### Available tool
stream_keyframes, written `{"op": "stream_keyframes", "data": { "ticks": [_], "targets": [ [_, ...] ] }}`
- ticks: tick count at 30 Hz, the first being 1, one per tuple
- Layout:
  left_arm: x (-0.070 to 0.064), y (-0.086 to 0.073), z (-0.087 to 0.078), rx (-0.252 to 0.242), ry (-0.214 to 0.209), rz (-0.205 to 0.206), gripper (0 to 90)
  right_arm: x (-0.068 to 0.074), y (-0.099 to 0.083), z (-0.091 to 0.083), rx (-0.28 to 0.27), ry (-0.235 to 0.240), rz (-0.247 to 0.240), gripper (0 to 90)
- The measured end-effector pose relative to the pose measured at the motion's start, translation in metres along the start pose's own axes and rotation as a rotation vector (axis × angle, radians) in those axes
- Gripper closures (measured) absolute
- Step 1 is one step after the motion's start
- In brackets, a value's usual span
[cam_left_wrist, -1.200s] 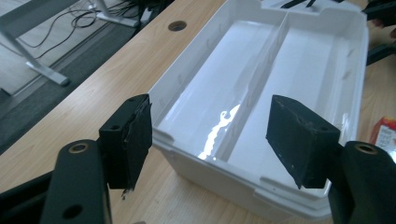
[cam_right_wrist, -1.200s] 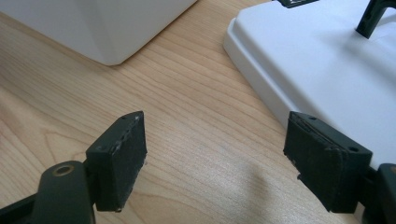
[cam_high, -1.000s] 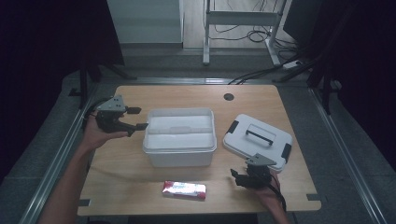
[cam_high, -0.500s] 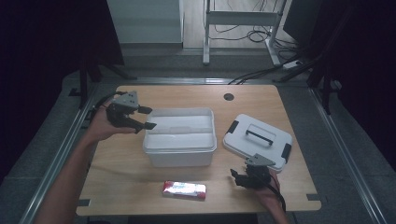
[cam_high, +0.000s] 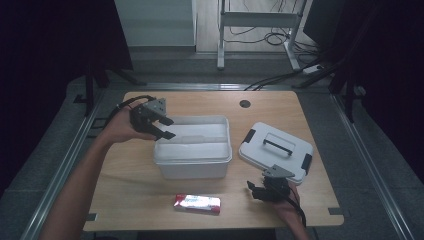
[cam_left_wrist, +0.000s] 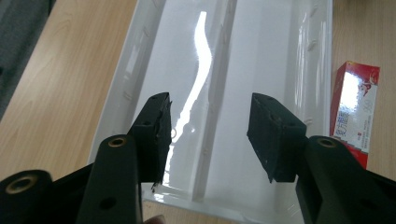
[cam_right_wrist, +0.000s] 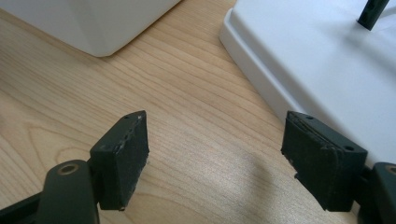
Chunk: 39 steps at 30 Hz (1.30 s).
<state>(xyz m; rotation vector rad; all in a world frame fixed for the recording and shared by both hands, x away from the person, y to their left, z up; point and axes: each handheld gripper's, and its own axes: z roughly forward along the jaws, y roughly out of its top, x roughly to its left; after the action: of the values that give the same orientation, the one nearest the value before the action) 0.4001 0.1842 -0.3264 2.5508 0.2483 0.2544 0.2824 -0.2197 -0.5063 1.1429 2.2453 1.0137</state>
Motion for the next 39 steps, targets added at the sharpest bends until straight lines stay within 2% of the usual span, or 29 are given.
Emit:
{"op": "stream_keyframes", "data": {
  "ticks": [6, 14, 18, 22, 24, 29, 32, 39],
  "targets": [
    [0.002, 0.004, 0.006, 0.010, -0.026, 0.008, 54.7, -0.002, 0.000, -0.001, -0.002, 0.007, 0.009, 22.8],
    [0.004, 0.010, 0.007, 0.011, -0.038, 0.005, 56.4, -0.001, 0.000, -0.001, 0.000, 0.008, 0.009, 23.2],
    [0.005, 0.015, 0.013, 0.042, -0.058, 0.014, 57.7, -0.002, -0.001, 0.000, 0.000, 0.010, 0.007, 23.5],
    [0.006, 0.018, 0.017, 0.048, -0.070, 0.014, 59.6, -0.004, -0.002, -0.001, -0.005, 0.029, 0.013, 23.5],
    [0.006, 0.021, 0.022, 0.061, -0.079, 0.012, 60.1, -0.005, -0.002, -0.001, -0.004, 0.022, 0.015, 23.6],
    [0.006, 0.025, 0.026, 0.073, -0.083, 0.017, 60.9, -0.006, -0.002, -0.002, -0.004, 0.021, 0.017, 23.8],
    [0.007, 0.027, 0.030, 0.106, -0.083, 0.025, 61.6, -0.005, -0.002, -0.001, 0.001, 0.023, 0.014, 24.0],
    [0.007, 0.032, 0.034, 0.114, -0.090, 0.034, 62.2, -0.005, -0.003, 0.001, 0.005, 0.022, 0.010, 24.1]
  ]
}}
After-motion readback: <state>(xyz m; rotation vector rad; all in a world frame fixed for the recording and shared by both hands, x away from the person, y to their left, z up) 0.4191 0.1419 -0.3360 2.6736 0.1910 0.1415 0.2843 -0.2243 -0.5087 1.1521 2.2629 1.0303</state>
